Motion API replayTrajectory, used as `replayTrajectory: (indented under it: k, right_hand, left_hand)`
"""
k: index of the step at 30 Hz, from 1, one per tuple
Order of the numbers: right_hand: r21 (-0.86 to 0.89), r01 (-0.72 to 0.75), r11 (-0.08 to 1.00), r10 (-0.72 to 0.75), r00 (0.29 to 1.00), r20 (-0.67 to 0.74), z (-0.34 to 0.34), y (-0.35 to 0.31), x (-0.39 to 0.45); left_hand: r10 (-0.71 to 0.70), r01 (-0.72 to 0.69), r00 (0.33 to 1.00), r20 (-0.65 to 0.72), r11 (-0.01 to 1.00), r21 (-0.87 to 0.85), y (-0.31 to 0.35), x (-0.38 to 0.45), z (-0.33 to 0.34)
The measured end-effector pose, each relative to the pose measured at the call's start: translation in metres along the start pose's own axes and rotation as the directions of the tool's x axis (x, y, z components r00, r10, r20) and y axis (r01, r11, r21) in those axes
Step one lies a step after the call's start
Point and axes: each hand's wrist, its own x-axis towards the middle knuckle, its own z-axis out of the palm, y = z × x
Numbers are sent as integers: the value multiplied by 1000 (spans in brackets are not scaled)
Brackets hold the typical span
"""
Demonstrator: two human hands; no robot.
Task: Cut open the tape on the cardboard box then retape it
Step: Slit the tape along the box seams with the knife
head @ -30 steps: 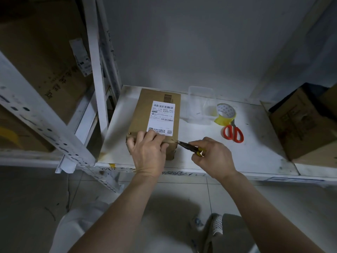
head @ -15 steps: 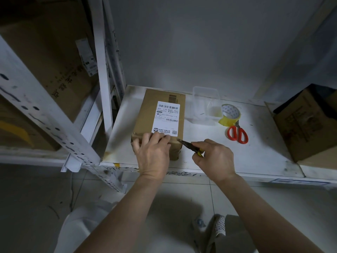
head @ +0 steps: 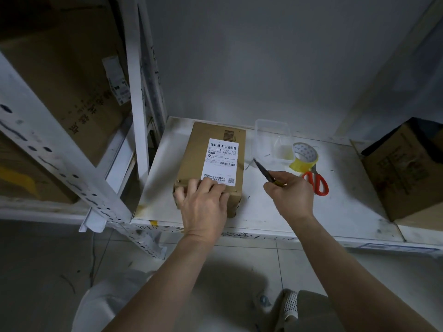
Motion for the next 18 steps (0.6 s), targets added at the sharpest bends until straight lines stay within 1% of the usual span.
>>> replayTrajectory:
  k: [2, 3, 5, 7, 9, 11, 13, 15, 18]
  right_hand:
    - [-17, -25, 1000, 24, 998, -55, -1, 3, 16]
    - [-42, -26, 999, 23, 996, -81, -1, 3, 24]
    - [-83, -33, 996, 23, 993, -117, -1, 1, 41]
    - [-100, -61, 993, 47, 989, -139, 0, -2, 58]
    - [-136, -101, 986, 81, 986, -147, 4, -3, 75]
    - [-208, -144, 968, 126, 987, -97, 7, -4, 87]
    - [-254, -168, 953, 160, 986, -52, 10, -6, 94]
    - [-241, -176, 955, 172, 984, -39, 12, -6, 97]
    - [-215, -135, 967, 125, 990, -62, 14, -6, 90]
  left_hand:
    - [-30, 27, 998, -49, 998, -49, -3, 3, 0]
    - [-82, 76, 994, -72, 993, -93, -6, 6, -1]
    - [-259, 243, 962, -82, 956, -163, -13, 12, -9]
    - [-454, 444, 891, 11, 866, -232, -23, 19, -15]
    - [-564, 582, 809, 164, 734, -349, -39, 24, -12]
    - [-564, 645, 761, 319, 610, -460, -50, 27, -7]
    - [-527, 669, 742, 415, 538, -512, -53, 26, -3]
    - [-513, 675, 735, 442, 492, -551, -52, 23, -2]
    - [-515, 664, 739, 434, 446, -601, -50, 20, -1]
